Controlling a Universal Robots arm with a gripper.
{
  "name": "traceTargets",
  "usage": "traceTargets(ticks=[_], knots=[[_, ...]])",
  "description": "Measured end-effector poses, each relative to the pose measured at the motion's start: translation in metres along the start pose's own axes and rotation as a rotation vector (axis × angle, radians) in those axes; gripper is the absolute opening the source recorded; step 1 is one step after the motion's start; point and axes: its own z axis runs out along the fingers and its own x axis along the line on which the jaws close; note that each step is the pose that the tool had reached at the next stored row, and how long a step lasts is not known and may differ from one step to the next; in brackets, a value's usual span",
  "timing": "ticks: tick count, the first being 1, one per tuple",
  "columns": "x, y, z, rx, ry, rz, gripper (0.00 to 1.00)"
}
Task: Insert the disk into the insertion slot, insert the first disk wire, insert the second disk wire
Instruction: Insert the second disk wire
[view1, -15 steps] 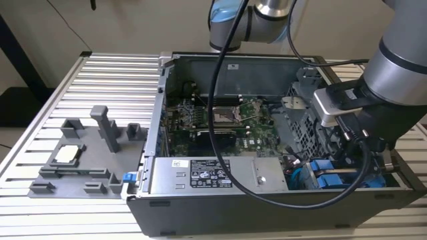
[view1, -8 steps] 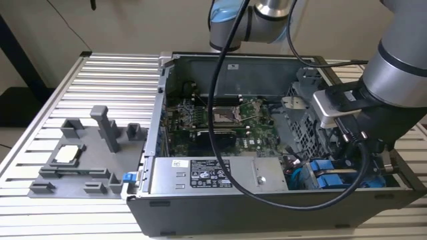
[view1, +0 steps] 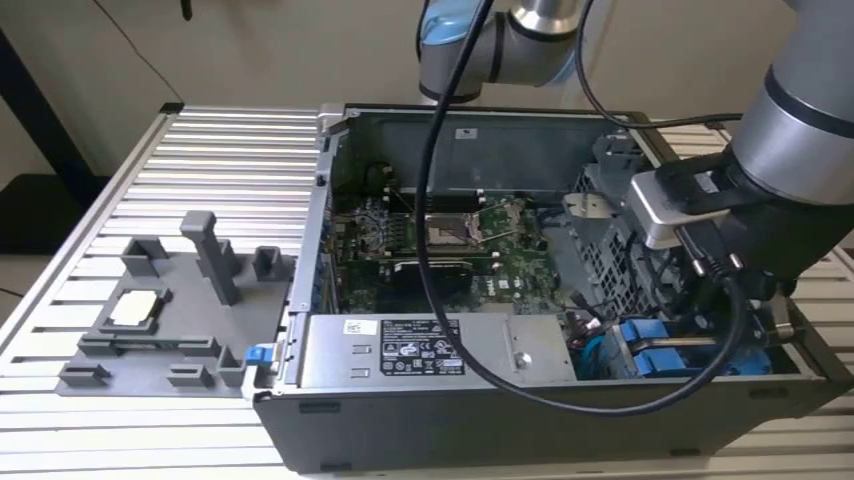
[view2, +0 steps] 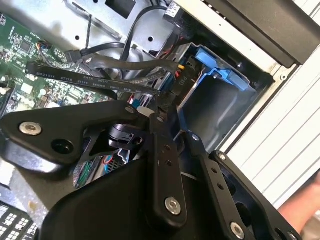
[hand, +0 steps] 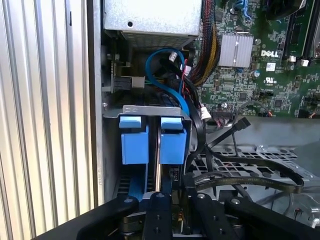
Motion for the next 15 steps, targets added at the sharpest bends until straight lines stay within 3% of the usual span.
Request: traceTargets(ticks=[8,15], knots=[[-0.0020,-0.0047,-0.0255,0.0001,-0.0004,0.000,0.24],[-0.0020,-0.0047,-0.0256,0.0001,-0.0006,0.000,0.24]])
